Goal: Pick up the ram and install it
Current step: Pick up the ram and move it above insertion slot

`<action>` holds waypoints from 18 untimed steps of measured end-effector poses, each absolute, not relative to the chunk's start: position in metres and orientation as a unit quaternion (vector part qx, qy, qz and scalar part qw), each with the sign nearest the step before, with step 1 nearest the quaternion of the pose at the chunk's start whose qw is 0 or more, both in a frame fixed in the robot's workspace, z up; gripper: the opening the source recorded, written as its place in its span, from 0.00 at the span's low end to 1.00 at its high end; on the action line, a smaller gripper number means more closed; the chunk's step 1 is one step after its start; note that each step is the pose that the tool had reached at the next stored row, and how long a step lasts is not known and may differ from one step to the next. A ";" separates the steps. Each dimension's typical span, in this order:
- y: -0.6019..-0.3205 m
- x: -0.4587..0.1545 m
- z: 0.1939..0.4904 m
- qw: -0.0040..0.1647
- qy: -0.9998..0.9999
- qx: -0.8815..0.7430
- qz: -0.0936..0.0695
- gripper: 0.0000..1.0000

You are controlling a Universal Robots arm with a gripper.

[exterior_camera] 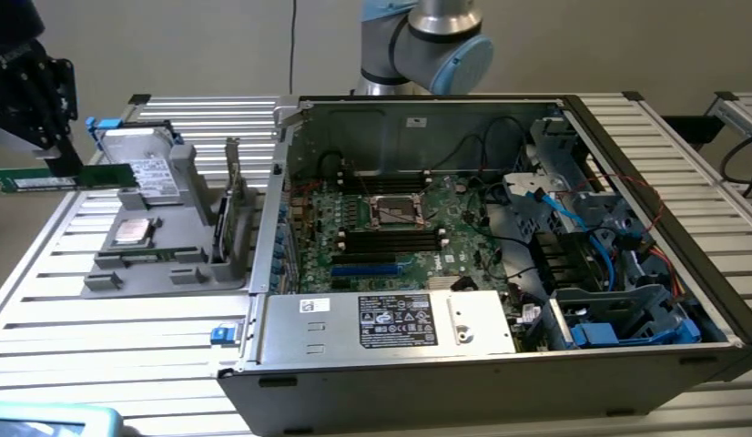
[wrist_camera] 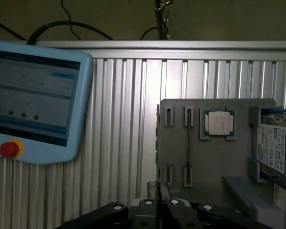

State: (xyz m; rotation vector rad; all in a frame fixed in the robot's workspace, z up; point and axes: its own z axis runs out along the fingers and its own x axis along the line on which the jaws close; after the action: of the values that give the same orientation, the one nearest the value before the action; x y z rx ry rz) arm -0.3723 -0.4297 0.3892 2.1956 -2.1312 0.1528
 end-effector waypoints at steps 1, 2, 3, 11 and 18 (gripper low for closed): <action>-0.430 -0.372 0.393 0.039 -0.695 0.716 0.050 0.13; -0.430 -0.372 0.397 0.040 -0.695 0.716 0.051 0.13; -0.430 -0.372 0.400 0.040 -0.695 0.716 0.051 0.13; -0.430 -0.372 0.428 0.045 -0.696 0.715 0.055 0.13; -0.430 -0.372 0.434 0.046 -0.696 0.714 0.057 0.13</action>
State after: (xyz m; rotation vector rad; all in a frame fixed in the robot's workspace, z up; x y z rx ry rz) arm -0.3725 -0.4298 0.4335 2.1802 -2.1251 0.1728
